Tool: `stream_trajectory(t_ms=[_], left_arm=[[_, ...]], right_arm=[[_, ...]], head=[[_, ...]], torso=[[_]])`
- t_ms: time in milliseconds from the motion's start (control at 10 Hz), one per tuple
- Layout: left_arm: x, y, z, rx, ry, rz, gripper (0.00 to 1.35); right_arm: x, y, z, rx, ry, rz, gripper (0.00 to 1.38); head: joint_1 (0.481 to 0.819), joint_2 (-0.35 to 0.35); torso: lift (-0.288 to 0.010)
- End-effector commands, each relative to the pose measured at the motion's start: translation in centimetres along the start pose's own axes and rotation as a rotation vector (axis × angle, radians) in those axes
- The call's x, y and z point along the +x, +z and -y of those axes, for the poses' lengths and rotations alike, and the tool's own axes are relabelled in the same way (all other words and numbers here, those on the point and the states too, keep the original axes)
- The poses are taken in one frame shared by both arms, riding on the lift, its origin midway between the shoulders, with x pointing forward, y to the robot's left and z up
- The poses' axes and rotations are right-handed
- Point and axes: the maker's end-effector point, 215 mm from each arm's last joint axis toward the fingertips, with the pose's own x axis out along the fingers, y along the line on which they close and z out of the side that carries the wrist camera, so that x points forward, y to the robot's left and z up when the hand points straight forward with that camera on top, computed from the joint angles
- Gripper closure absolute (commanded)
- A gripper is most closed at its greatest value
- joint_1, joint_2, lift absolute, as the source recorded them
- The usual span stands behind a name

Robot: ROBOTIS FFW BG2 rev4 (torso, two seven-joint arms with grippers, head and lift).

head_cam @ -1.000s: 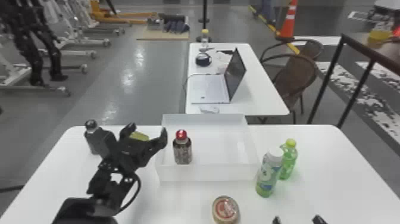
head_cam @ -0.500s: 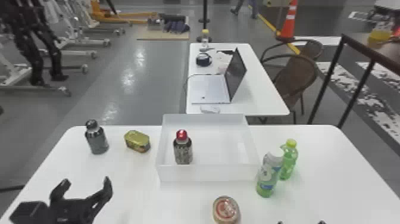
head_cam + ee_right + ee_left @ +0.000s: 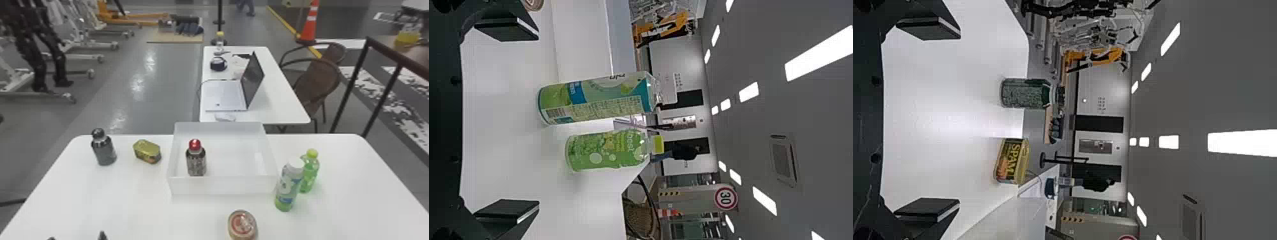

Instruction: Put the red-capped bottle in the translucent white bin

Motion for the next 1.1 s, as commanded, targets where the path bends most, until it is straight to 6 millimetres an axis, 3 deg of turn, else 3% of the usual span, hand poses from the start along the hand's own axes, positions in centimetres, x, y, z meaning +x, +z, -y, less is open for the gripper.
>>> stream_trajectory(t_ms=[0, 1000], left_arm=[[-0.24, 0.05, -0.07, 0.007, 0.007, 0.006, 0.12], [-0.44, 0.13, -0.08, -0.001, 0.021, 0.019, 0.12]], right_arm=[[-0.40, -0.13, -0.01, 0.000, -0.003, -0.007, 0.11], [-0.87, -0.18, 0.05, -0.015, -0.014, -0.028, 0.11]], head=[[0.549, 0.000], [0.549, 0.000]], torso=[[-0.100], [-0.100]])
